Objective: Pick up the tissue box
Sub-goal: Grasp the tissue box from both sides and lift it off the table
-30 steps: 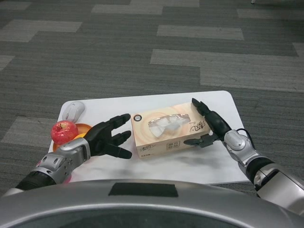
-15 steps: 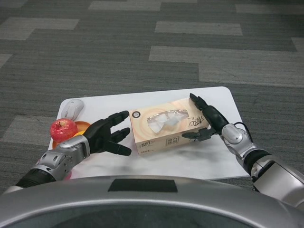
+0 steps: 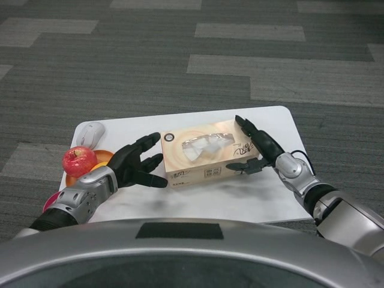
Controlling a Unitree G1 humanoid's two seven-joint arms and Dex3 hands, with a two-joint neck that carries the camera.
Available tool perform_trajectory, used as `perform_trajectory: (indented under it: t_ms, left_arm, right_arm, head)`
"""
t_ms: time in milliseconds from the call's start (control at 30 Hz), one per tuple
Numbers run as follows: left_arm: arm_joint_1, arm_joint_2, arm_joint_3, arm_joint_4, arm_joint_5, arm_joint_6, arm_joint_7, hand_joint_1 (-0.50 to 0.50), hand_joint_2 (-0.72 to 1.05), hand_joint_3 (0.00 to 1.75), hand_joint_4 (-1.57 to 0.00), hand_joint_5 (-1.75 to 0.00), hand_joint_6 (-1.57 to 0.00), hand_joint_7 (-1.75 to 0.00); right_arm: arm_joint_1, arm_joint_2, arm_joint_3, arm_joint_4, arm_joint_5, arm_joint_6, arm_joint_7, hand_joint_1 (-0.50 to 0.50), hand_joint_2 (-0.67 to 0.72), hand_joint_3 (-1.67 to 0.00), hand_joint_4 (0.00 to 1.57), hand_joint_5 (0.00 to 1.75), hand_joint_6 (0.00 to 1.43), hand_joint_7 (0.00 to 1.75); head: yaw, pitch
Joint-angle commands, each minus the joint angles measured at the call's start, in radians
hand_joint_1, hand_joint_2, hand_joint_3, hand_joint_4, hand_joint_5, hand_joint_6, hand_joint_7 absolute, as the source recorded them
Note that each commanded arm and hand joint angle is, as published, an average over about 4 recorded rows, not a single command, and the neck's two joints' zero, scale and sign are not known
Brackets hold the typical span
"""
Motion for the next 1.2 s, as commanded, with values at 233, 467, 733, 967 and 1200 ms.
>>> perform_trajectory:
  t_ms: [233, 467, 733, 967, 1200]
  left_arm:
    - [-0.031, -0.061, -0.01, 0.072, -0.014, -0.09, 0.025, 0.5, 1.05, 0.15, 0.0, 0.0, 0.0, 0.0]
    - [-0.051, -0.08, 0.013, 0.122, -0.02, -0.167, 0.043, 0.5, 1.05, 0.17, 0.0, 0.0, 0.0, 0.0]
    - [-0.066, -0.091, 0.014, 0.187, -0.022, -0.283, 0.052, 0.5, 1.05, 0.09, 0.0, 0.0, 0.0, 0.0]
    - [-0.072, -0.092, -0.002, 0.201, -0.021, -0.323, 0.052, 0.5, 1.05, 0.09, 0.0, 0.0, 0.0, 0.0]
    - [-0.088, -0.092, -0.036, 0.21, -0.02, -0.34, 0.045, 0.5, 0.96, 0.09, 0.0, 0.0, 0.0, 0.0]
  right_arm:
    - [-0.032, 0.042, 0.026, -0.016, -0.008, -0.014, 0.014, -0.46, -0.54, -0.48, 0.0, 0.19, 0.0, 0.0]
    - [-0.032, 0.042, 0.027, -0.024, -0.008, -0.014, 0.015, -0.46, -0.54, -0.48, 0.0, 0.24, 0.0, 0.0]
    - [-0.028, 0.037, 0.027, -0.033, -0.007, -0.014, 0.014, -0.46, -0.54, -0.48, 0.0, 0.32, 0.0, 0.0]
    - [-0.024, 0.031, 0.02, -0.037, -0.006, -0.014, 0.015, -0.46, -0.54, -0.48, 0.0, 0.39, 0.0, 0.0]
    - [-0.019, 0.025, 0.017, -0.044, -0.003, -0.014, 0.013, -0.46, -0.54, -0.54, 0.0, 0.48, 0.0, 0.0]
  head:
    - [0.003, 0.003]
    - [0.003, 0.002]
    - [0.01, 0.005]
    - [0.016, 0.011]
    - [0.012, 0.012]
